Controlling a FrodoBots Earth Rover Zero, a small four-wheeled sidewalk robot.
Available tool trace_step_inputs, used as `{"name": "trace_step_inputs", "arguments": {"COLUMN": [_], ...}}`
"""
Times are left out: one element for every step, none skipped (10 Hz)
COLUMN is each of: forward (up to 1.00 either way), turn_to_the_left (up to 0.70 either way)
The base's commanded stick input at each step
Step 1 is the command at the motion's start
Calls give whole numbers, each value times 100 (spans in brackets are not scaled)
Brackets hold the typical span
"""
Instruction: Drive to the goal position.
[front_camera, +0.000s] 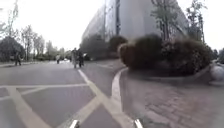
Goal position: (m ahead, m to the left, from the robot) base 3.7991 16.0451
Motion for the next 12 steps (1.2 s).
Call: {"name": "trace_step_inputs", "arguments": {"forward": [45, 45, 45, 45, 45, 45, 45, 54, 66, 70, 70, 70], "turn_to_the_left": [27, 27, 27, 27, 27, 1, 0, 0, 0, 8, 14, 14]}}
